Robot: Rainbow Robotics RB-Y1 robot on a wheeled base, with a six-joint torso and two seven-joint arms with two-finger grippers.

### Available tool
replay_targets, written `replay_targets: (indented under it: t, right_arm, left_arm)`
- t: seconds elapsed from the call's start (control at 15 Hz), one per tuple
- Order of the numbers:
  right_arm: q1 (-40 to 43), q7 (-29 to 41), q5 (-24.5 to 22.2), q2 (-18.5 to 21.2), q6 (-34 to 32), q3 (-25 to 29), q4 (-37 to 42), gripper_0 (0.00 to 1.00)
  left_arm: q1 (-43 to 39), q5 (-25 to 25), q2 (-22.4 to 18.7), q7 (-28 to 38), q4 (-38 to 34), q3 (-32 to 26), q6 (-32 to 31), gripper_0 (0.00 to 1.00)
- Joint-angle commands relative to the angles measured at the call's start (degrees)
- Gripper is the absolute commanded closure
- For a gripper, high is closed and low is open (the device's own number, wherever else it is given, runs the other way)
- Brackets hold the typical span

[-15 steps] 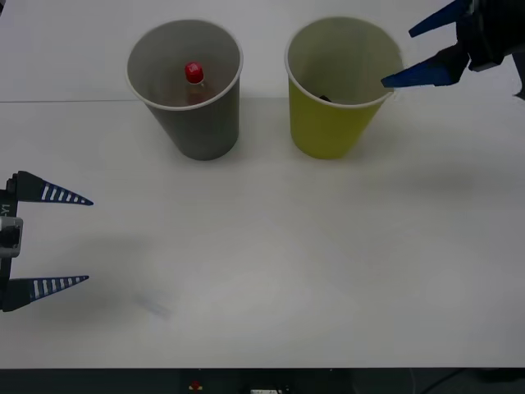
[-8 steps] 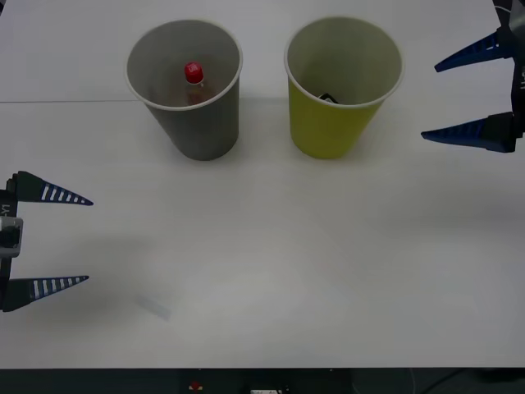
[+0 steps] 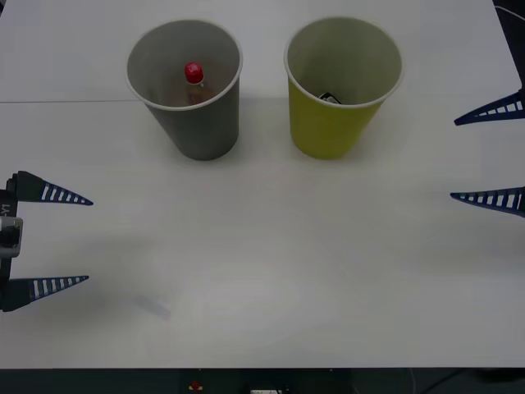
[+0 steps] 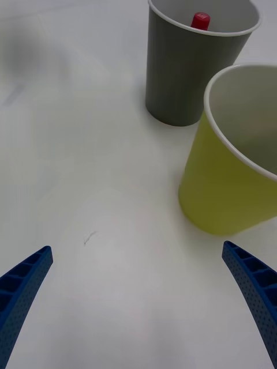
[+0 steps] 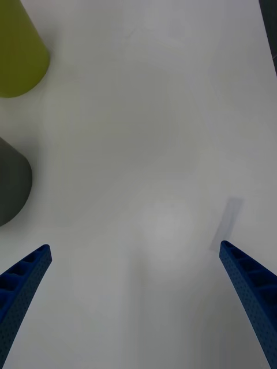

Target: Put the can into the green bin and the plastic bottle into the gray bin

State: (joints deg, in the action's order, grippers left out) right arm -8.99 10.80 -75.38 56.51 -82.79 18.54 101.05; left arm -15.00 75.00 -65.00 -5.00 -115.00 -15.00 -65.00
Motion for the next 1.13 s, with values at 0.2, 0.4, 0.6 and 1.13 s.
replay_targets:
  t: [0.2,0.4,0.6,1.13]
  right_arm:
    - [8.64,-9.48,1.38,-2.46,0.00,3.70,0.03,0.00]
    - [12.59,-13.43,2.08,-3.78,0.00,5.46,0.03,0.00]
    - [14.88,-14.05,2.96,-4.57,0.00,6.42,0.64,0.00]
    - [15.84,-13.17,3.23,-4.57,-0.09,6.34,0.55,0.00]
  left_arm:
    - [0.00,0.00,0.00,0.00,0.00,0.00,0.00,0.00]
    - [0.00,0.00,0.00,0.00,0.00,0.00,0.00,0.00]
    - [0.00,0.00,0.00,0.00,0.00,0.00,0.00,0.00]
    - [0.00,0.00,0.00,0.00,0.00,0.00,0.00,0.00]
